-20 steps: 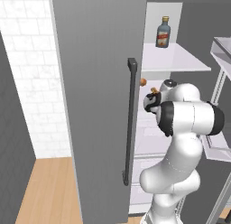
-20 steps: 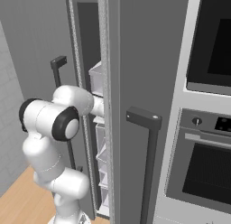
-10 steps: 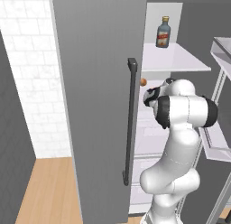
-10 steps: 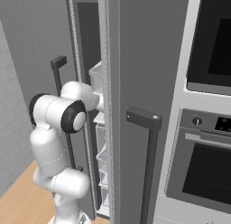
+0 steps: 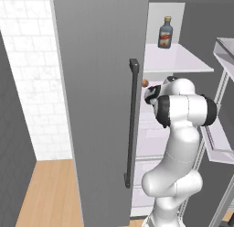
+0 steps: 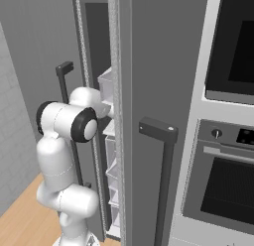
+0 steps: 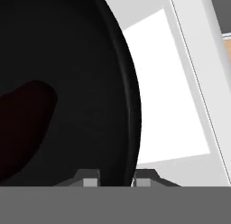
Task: Pick the chicken drumstick and avocado from their plates and place them in the bowl. Then put the bowl in the fridge.
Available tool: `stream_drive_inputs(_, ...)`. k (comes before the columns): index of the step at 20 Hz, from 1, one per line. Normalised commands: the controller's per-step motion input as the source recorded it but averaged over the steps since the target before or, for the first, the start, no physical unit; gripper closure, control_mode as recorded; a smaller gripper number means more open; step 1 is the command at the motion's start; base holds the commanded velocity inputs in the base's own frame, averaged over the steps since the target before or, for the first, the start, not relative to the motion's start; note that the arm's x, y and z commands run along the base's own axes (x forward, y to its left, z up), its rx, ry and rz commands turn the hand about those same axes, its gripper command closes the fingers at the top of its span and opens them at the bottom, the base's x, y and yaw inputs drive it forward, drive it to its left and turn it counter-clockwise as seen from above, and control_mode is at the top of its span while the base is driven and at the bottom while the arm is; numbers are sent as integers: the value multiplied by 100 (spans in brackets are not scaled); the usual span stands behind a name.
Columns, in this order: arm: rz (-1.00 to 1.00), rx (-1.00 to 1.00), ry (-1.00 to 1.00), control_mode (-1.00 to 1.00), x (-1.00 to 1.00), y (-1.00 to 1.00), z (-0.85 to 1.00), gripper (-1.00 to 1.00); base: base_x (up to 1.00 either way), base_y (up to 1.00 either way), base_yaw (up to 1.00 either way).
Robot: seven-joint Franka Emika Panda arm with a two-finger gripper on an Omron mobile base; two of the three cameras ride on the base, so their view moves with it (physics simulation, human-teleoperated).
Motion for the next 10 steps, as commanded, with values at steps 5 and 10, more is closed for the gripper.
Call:
stream_drive_inputs(5, 0, 0, -5, -100, 0, 21, 2, -100, 0, 0, 0)
stream_drive_inputs(10, 0, 0, -11, -100, -60, 28, 21, -100, 0, 0, 0)
